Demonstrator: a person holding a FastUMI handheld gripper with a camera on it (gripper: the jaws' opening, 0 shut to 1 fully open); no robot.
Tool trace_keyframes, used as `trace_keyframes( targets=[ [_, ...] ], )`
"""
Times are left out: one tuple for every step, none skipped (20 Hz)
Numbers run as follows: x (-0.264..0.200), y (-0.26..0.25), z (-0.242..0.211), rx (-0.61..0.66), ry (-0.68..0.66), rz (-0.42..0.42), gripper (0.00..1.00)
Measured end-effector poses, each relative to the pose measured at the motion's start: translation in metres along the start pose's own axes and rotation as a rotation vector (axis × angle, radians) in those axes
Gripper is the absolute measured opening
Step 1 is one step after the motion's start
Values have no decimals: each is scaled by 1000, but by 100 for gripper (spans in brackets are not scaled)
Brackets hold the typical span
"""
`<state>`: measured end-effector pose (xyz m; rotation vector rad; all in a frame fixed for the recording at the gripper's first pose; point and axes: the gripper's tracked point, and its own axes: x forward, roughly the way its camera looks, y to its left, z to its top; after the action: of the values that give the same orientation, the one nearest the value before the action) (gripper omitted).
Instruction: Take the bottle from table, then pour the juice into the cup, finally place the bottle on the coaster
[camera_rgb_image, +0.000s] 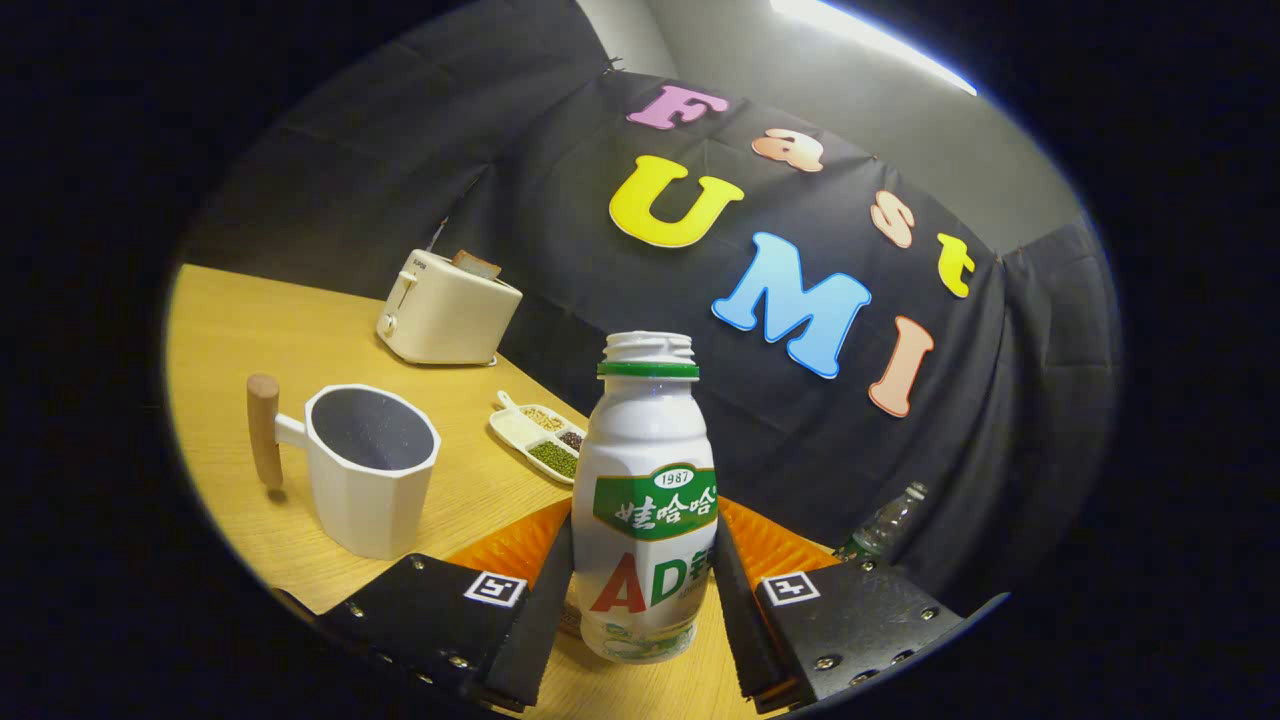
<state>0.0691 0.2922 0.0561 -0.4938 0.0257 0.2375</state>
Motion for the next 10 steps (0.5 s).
trace_keyframes(
  targets=[
    [2, -1, -1, 32, -1, 0, 71],
    [1, -2, -2, 62, -5, 3, 71],
    [2, -4, 0, 102, -9, 9, 71],
    [5, -6, 2, 140, -12, 12, 71],
    [8, -7, 3, 179, -18, 18, 71],
    [10, -8, 3, 211, -17, 17, 71],
    [10, -8, 2, 235, -15, 14, 71],
    [12, -10, 1, 262, -19, 11, 71],
    [13, -13, 0, 284, -23, 9, 71],
    [17, -15, -1, 306, -24, 3, 71]
  ],
)
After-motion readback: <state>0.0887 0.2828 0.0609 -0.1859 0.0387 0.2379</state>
